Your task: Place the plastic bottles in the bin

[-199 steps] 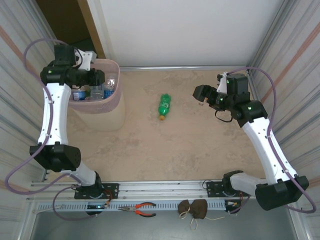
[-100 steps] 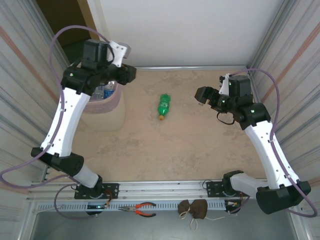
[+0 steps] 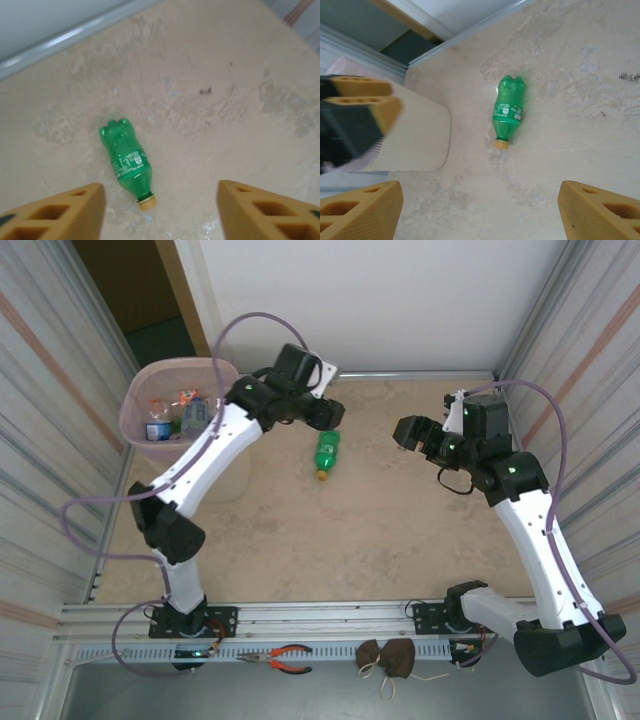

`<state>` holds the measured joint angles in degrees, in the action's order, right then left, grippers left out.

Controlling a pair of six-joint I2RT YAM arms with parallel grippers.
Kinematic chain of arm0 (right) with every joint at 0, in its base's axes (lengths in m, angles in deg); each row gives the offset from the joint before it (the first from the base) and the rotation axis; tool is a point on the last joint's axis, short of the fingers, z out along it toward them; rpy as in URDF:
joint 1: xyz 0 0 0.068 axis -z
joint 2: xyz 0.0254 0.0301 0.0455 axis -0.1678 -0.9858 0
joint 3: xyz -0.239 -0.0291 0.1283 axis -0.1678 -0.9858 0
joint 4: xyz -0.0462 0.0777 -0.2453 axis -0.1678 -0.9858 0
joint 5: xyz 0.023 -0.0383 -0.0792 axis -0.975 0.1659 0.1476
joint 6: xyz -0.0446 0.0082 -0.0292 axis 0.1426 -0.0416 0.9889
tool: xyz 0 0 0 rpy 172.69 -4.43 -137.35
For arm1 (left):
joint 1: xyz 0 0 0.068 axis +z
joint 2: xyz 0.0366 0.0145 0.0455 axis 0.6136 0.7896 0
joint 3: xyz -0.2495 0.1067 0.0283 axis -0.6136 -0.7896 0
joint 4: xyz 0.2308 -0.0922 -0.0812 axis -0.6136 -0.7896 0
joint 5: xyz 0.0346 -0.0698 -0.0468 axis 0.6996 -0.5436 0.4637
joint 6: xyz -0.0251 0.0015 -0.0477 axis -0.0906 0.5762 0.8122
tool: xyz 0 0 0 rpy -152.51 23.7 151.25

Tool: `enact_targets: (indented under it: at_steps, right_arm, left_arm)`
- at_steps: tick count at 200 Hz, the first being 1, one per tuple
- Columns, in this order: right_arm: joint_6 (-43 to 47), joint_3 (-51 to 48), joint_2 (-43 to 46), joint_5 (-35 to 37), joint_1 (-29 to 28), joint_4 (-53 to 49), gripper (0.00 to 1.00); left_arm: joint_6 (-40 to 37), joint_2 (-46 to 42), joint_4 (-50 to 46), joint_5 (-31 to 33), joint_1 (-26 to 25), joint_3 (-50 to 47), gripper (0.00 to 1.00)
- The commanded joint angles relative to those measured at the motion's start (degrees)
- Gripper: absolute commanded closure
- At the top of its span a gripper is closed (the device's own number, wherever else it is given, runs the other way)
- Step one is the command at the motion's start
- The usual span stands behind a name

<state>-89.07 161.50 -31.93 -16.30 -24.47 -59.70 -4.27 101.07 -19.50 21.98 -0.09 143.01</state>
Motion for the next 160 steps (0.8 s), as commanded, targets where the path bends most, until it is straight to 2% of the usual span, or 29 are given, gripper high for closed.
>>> enact_targets:
  at_steps: [1,20,44,65,136,160]
  right_arm:
    - [0.58,1.05,1.61,1.14,0.69,-1.35,0.20]
    - [0.67,0.89,1.99,1.07,1.08,-1.54,0.20]
    - [0.89,0.90,2.38,0.91,1.50,-1.96,0.20]
    - [1.09,0.89,2.68,0.88,1.89,-2.19,0.20]
    - [1.73,1.50,3.08,0.58,2.94,-3.45,0.19]
    - [1.73,1.41,3.10,0.61,3.20,-3.57,0.19]
  left_arm:
    - [4.12,3.79,0.49,2.64,-0.42,0.78,0.29]
    - [5.54,8.39,-0.26,3.40,-0.39,1.82,0.25]
    - [6.62,14.09,-1.18,4.81,-0.07,3.59,0.15]
    - [7.63,18.76,-1.44,4.21,0.64,5.08,0.12]
    - [9.37,28.07,-1.51,2.62,2.83,7.93,0.11]
    - [9.55,30.17,-0.88,0.73,3.34,8.02,0.15]
